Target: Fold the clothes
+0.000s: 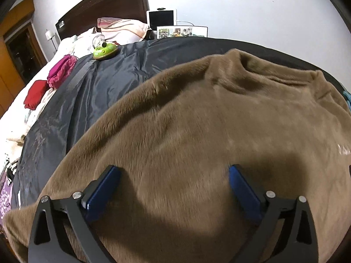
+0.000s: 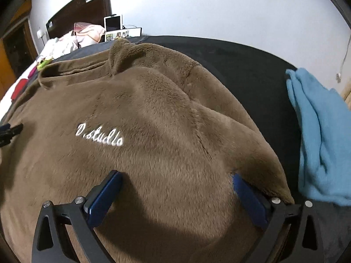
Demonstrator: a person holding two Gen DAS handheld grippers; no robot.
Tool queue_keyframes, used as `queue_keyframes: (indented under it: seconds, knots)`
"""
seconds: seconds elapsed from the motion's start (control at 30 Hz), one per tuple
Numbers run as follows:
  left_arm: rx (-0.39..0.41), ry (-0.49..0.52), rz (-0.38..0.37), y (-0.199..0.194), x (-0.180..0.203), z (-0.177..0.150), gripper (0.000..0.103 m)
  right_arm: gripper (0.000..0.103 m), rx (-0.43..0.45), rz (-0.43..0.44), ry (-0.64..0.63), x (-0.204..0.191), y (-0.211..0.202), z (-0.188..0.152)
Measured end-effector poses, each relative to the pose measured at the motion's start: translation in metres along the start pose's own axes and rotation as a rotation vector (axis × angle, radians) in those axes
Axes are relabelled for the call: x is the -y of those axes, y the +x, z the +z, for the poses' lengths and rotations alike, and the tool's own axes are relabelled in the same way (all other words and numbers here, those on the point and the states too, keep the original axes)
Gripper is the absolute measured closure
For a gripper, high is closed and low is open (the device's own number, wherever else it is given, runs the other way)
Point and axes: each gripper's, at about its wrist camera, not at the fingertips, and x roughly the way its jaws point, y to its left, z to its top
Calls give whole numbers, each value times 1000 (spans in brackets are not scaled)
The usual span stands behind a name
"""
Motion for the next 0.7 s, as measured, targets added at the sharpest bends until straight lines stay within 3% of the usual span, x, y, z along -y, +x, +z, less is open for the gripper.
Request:
queue_keyframes:
  seconds: [0.3,0.43,0.5,0.63,0.7]
  knots:
    - [-10,-34,-31,24,-8,29,0,0,-11,-30,12,8,30,46]
    - [-34,2,4,23,-5,42,0,0,-67,-7,13,6,22,53]
    - [-21,29,35,21,0,52,0,0,-19,37,28,1,2,61]
    - [-21,-9,-8,28,7,78,0,0,88,39,-30,-26,-14,97]
    - [-27,-9,-10,37,14,91,0,0,50,60,-27,-35,4,107]
